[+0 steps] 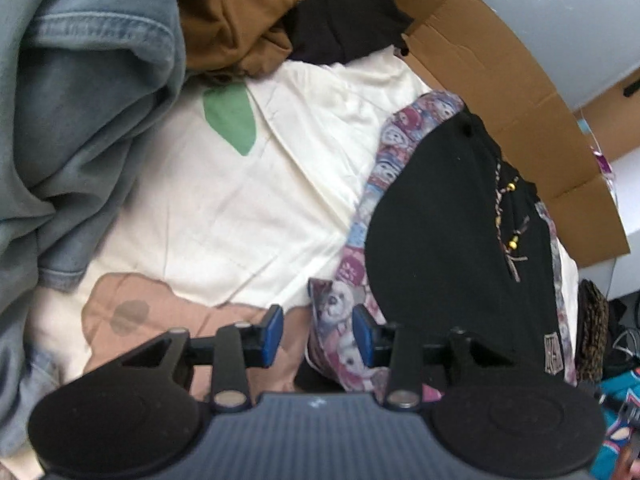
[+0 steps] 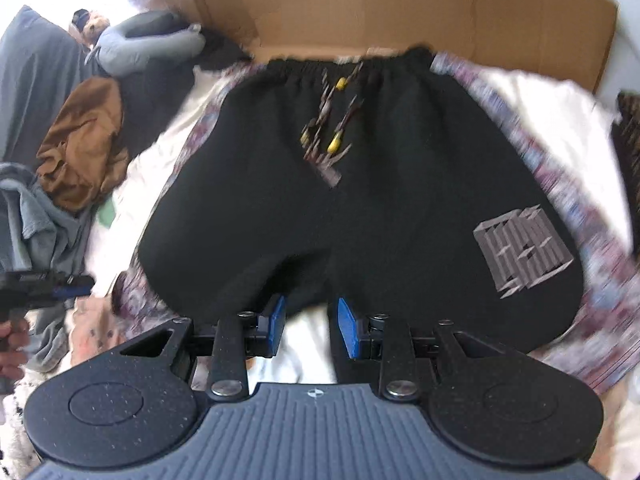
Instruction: Fold clothes
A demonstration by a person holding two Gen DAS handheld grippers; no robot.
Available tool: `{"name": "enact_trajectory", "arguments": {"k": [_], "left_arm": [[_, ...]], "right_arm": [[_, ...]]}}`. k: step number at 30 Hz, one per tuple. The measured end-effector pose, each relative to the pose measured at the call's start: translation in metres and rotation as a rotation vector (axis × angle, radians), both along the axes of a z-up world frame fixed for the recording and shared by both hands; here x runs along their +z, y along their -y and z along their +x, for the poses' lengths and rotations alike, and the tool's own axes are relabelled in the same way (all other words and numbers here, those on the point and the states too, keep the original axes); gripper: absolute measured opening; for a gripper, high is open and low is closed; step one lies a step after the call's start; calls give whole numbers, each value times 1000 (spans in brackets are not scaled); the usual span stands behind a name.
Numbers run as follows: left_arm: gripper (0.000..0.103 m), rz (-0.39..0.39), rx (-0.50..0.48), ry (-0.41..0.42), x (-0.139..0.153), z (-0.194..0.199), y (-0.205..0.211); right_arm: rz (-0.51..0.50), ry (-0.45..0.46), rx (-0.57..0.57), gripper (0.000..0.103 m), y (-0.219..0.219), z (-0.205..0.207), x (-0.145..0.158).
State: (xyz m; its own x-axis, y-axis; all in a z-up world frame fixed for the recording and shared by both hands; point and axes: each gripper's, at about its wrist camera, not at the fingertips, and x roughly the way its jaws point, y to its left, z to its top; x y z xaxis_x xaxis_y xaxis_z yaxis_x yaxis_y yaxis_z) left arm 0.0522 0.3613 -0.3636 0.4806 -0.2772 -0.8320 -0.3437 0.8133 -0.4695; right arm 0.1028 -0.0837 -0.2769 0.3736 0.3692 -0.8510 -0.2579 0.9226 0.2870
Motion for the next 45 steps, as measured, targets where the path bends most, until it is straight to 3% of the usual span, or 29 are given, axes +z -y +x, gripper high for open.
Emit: {"name": "enact_trajectory", "arguments": {"k": [6,12,19,23,24,26,31,39,45], "left_arm": [[40,-22,1,-37,-22,4,3],[40,-83,61,-47,-41,5,-3],[21,-165,155,-63,-58,5,-7],[4,-187,159,-64,-61,9,-6],[2,-182,158,-63,-60,10,-5],[1,-180,172,-50,-57,7,-5],[0,-174,210,-14,-44,-6,-4],[0,-234,266,91,3,-45,15],[1,-249,208,55,8,-56,45]], "right_arm": [[62,-64,41,38,-30,-17,-30],[142,-147,20,42,-51,-26,-59],[182,-262,28,51,-80,-23,-100],[244,-321,8,48,-84,-20,-116],[259,-317,22,28,-84,-20,-116],[264,-329,27,0,-84,-18,-116],[293,-287,9,0,-74,-18,-95],[302,-189,-36,0,-45,-21,-43],[263,-142,-85,0,-13,-22,-21]]}}
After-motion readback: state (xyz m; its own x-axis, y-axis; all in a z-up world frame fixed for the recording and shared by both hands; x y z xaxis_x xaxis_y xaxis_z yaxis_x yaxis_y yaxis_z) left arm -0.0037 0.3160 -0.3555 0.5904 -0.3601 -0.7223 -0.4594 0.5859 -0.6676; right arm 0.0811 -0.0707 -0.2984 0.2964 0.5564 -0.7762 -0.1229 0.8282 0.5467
